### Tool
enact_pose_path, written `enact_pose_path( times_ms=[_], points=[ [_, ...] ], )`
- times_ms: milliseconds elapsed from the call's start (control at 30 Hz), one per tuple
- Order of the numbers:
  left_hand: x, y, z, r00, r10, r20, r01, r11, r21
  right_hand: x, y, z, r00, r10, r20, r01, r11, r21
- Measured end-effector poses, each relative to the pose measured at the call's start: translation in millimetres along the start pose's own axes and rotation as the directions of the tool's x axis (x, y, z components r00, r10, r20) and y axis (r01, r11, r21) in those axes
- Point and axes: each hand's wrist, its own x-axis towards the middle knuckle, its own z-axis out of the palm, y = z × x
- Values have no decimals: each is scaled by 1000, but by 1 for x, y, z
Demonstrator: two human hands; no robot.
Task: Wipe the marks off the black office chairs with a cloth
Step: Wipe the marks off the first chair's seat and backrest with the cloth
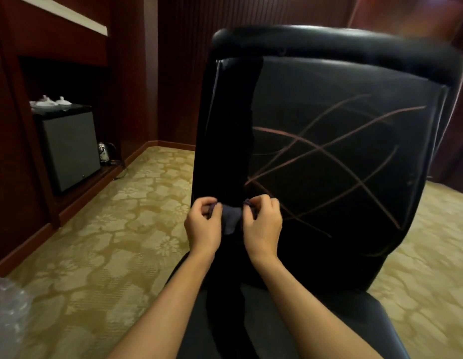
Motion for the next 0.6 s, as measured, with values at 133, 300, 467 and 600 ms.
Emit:
enact_pose_path(
  times_ms=[133,300,467,600],
  points=[
    [16,77,11,947,320,-12,-319,940,-123,53,-38,-27,971,-132,-199,155,982,109],
    [58,158,43,890,456,-10,-453,880,-143,120,-92,-64,900,-359,-248,383,922,58],
    [68,141,67,843,521,135,-537,802,261,140,-62,-47,919,-393,28,371,841,-393],
    [46,103,59,801,559,212,-597,726,342,112,-37,-34,930,-349,112,357,795,-491]
  ],
)
